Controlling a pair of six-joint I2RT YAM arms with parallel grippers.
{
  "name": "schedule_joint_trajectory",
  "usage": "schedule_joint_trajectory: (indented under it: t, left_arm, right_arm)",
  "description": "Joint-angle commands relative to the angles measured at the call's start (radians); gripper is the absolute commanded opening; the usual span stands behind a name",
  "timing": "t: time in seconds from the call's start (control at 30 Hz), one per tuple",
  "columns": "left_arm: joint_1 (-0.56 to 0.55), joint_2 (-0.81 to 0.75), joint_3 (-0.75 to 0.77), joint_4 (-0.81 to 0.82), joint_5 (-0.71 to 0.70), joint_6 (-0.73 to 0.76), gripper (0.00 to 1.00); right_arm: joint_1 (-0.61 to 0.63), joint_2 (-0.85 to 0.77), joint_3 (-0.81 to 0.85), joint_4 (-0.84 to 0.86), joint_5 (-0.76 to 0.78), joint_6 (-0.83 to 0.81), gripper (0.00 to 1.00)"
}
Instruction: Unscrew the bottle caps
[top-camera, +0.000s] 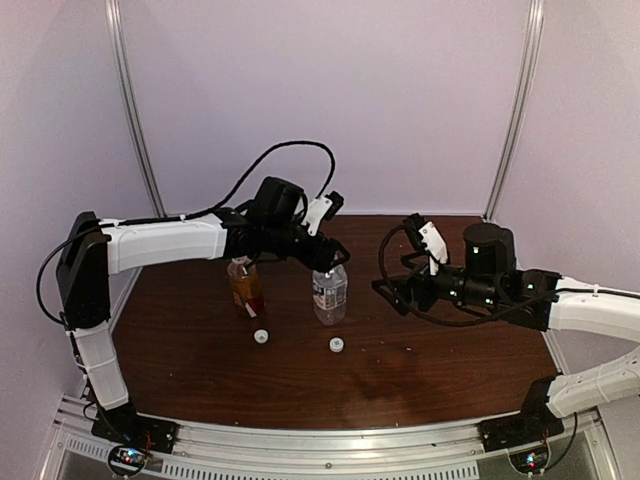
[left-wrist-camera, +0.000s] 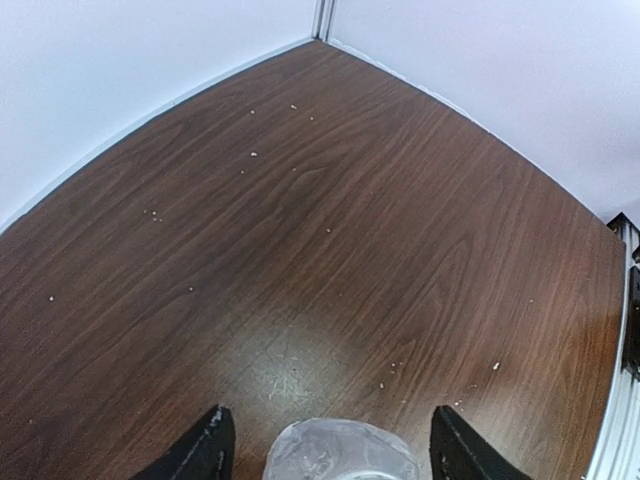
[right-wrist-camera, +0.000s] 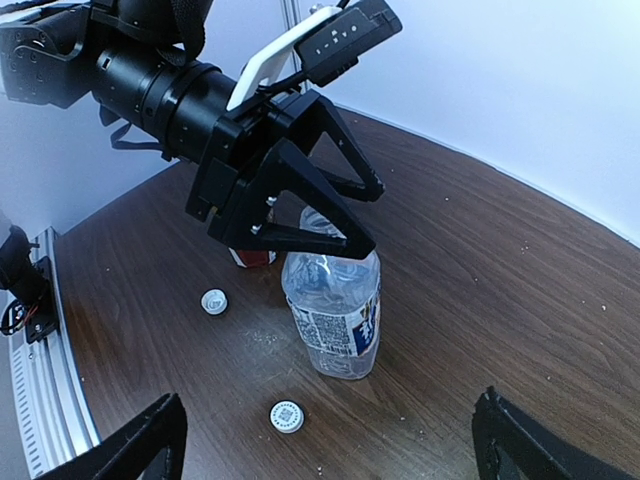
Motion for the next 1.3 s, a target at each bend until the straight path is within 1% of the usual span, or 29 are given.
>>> schedule_joint_trajectory:
  t: [0.0, 0.2, 0.4, 0.5, 0.6, 0.83, 0.93, 1.07, 1.2, 1.27]
  left_arm:
    - [0.008, -0.035, 0.017, 0.051, 0.018, 0.007, 0.71]
    - [0.009, -0.107, -0.033, 0.070, 0.000, 0.015, 0.85]
    - [0.009, -0.235, -0.115, 0.078, -0.120, 0.030, 0.97]
    - [0.008, -0.318, -0.187, 0.095, -0.205, 0.031, 0.98]
    - [0.011, -0.417, -0.252, 0.087, -0.300, 0.044, 0.98]
    - [0.023, -0.625, -0.353, -0.002, -0.519, 0.064, 0.98]
    - [0.034, -0.709, -0.394, -0.036, -0.569, 0.055, 0.98]
    - [0.068, -0.819, -0.450, -0.056, -0.623, 0.043, 0.98]
    - [0.140, -0.913, -0.508, -0.068, -0.622, 0.004, 0.98]
    - [0.194, -0.951, -0.529, -0.081, -0.583, -0.021, 0.98]
  right_arm:
    - [-0.002, -0.022, 0.008, -0.037, 0.030, 0.010, 1.00]
    - [-0.005, -0.034, 0.022, -0.059, 0.079, 0.019, 1.00]
    - [-0.017, 0.003, 0.087, -0.162, 0.148, 0.054, 1.00]
    - [-0.023, 0.037, 0.131, -0.210, 0.196, 0.068, 1.00]
    - [-0.025, 0.084, 0.209, -0.275, 0.239, 0.072, 1.00]
    - [-0.041, 0.184, 0.369, -0.421, 0.356, 0.081, 1.00]
    - [-0.072, 0.214, 0.404, -0.444, 0.374, 0.080, 1.00]
    - [-0.130, 0.219, 0.407, -0.418, 0.358, 0.076, 1.00]
    - [-0.233, 0.197, 0.411, -0.380, 0.282, 0.084, 1.00]
    - [-0.280, 0.184, 0.415, -0.366, 0.239, 0.072, 1.00]
